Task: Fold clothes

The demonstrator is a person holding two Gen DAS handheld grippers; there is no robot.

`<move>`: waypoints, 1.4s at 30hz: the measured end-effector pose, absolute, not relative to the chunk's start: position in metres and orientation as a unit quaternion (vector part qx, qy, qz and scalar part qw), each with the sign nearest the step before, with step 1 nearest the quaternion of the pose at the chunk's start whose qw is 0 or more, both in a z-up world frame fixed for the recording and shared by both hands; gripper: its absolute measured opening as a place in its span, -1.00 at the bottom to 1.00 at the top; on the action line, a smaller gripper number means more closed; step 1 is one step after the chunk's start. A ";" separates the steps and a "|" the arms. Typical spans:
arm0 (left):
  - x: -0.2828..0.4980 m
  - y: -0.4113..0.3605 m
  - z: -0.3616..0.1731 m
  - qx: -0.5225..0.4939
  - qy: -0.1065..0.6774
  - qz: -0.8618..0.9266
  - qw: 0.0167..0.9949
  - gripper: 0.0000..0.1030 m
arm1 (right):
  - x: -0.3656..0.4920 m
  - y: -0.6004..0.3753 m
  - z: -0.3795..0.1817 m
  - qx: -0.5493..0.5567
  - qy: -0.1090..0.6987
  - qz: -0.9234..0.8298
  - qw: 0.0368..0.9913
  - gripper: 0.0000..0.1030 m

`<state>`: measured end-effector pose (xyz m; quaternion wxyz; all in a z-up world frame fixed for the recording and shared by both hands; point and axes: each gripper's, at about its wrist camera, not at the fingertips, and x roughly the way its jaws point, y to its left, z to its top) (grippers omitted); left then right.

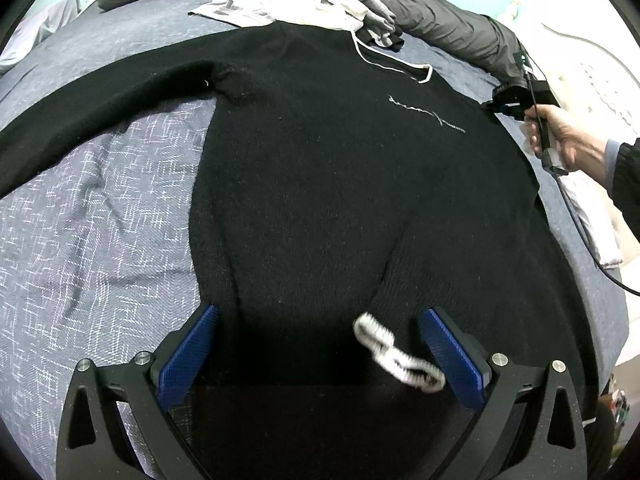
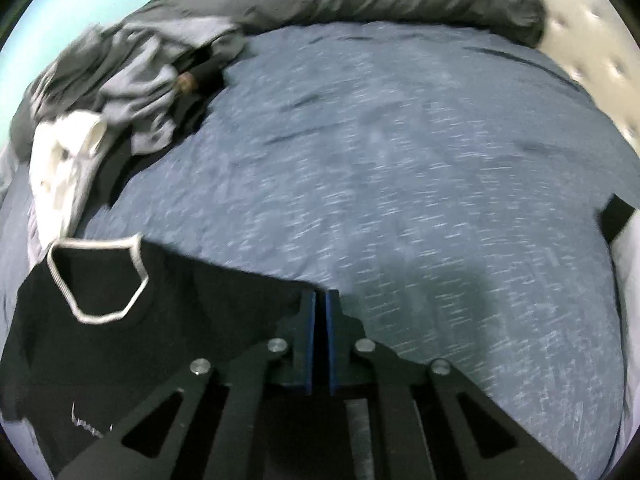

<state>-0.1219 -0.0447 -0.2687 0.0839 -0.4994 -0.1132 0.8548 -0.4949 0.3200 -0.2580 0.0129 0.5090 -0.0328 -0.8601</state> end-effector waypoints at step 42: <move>-0.106 -0.085 -0.234 -0.508 -0.136 0.850 0.033 0.99 | -0.179 0.307 -0.232 0.399 -0.204 -0.881 0.154 -0.25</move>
